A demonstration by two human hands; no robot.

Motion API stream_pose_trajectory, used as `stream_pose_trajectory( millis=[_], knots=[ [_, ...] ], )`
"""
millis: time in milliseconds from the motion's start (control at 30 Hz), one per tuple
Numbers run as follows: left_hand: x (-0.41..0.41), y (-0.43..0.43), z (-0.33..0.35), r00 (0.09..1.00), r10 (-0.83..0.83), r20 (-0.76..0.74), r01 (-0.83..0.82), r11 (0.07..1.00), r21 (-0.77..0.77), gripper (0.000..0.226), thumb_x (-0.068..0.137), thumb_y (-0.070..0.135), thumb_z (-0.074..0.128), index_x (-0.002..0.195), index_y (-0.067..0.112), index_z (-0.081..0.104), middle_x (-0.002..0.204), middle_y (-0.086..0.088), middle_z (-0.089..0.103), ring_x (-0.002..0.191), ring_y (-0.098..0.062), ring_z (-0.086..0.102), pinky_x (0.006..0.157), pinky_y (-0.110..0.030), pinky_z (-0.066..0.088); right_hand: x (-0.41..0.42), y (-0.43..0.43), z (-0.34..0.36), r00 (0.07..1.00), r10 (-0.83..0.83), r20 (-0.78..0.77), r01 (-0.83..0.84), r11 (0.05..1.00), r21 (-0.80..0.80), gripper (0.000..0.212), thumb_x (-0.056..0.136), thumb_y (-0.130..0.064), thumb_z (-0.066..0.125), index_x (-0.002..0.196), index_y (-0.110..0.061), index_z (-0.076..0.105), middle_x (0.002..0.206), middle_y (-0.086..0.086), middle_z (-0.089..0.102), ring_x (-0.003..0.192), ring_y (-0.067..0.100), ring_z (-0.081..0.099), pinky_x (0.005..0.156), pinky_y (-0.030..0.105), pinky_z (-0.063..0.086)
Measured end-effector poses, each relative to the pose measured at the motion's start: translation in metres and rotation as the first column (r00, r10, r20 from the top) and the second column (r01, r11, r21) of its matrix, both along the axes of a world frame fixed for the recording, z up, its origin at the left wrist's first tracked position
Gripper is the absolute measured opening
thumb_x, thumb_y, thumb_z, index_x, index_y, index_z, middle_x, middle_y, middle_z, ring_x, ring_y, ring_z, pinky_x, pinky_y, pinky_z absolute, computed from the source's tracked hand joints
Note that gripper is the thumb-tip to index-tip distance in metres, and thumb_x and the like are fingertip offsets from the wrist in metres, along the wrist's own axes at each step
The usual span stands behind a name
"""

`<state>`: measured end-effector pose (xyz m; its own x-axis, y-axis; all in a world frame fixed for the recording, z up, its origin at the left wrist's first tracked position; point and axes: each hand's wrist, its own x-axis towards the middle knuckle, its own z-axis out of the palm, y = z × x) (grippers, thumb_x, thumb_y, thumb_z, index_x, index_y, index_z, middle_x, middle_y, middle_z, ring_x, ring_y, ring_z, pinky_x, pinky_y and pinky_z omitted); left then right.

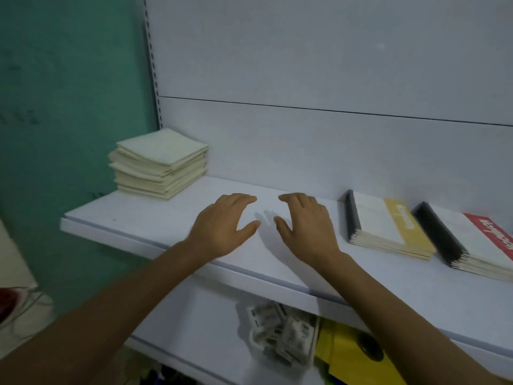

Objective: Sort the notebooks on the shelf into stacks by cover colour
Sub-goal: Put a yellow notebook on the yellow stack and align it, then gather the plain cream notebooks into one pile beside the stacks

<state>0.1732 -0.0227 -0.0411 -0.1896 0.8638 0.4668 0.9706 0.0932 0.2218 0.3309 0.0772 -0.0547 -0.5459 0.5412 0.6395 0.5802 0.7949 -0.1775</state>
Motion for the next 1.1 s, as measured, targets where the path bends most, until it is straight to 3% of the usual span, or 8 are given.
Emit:
stream_pose_trajectory(
  millis=[367, 600, 800, 1000, 1100],
  knots=[
    [-0.153, -0.115, 0.000, 0.984, 0.108, 0.142, -0.115, 0.993, 0.039, 0.050, 0.091, 0.050, 0.051, 0.137, 0.030, 0.043, 0.137, 0.013, 0.049, 0.123, -0.010, 0.046, 0.098, -0.033, 0.041, -0.157, -0.095, 0.006, 0.988, 0.144, 0.059, -0.140, 0.988, -0.068, 0.043, 0.095, -0.037, 0.051, 0.133, -0.019, 0.048, 0.135, 0.003, 0.052, 0.120, 0.022, 0.049, 0.097, 0.034, 0.039],
    [-0.188, -0.106, -0.001, 0.932, 0.042, 0.361, -0.070, 0.995, 0.065, 0.044, 0.090, 0.047, 0.056, 0.129, 0.027, 0.051, 0.125, 0.010, 0.060, 0.112, -0.008, 0.055, 0.095, -0.041, 0.048, -0.218, -0.075, 0.041, 0.986, 0.154, 0.070, -0.153, 0.988, -0.020, 0.043, 0.094, -0.039, 0.051, 0.132, -0.018, 0.047, 0.131, 0.005, 0.054, 0.114, 0.023, 0.053, 0.091, 0.036, 0.044],
    [-0.218, -0.088, 0.014, 0.841, -0.008, 0.540, -0.074, 0.989, 0.130, 0.033, 0.090, 0.029, 0.062, 0.122, 0.020, 0.057, 0.109, 0.010, 0.062, 0.102, -0.009, 0.060, 0.091, -0.030, 0.049, -0.283, -0.033, 0.079, 0.982, 0.177, 0.069, -0.174, 0.984, -0.045, 0.045, 0.093, -0.036, 0.052, 0.133, -0.017, 0.044, 0.134, 0.006, 0.051, 0.116, 0.025, 0.051, 0.088, 0.039, 0.046],
    [-0.248, -0.075, 0.022, 0.756, -0.050, 0.652, -0.125, 0.968, 0.219, 0.018, 0.089, 0.024, 0.063, 0.107, 0.021, 0.061, 0.097, 0.004, 0.066, 0.086, -0.007, 0.061, 0.080, -0.017, 0.048, -0.342, -0.001, 0.086, 0.965, 0.172, 0.199, -0.137, 0.975, -0.177, 0.083, 0.083, -0.067, 0.051, 0.144, -0.014, 0.031, 0.144, 0.011, 0.041, 0.127, 0.031, 0.043, 0.098, 0.043, 0.040],
    [-0.257, -0.069, 0.020, 0.726, -0.084, 0.683, -0.101, 0.969, 0.227, 0.018, 0.089, 0.023, 0.064, 0.107, 0.020, 0.062, 0.090, 0.004, 0.065, 0.076, -0.001, 0.060, 0.076, -0.018, 0.049, -0.357, 0.006, 0.076, 0.934, 0.137, 0.330, -0.081, 0.981, -0.178, 0.088, 0.078, -0.076, 0.047, 0.139, -0.014, 0.035, 0.137, 0.012, 0.048, 0.119, 0.031, 0.049, 0.093, 0.042, 0.043]
  ],
)
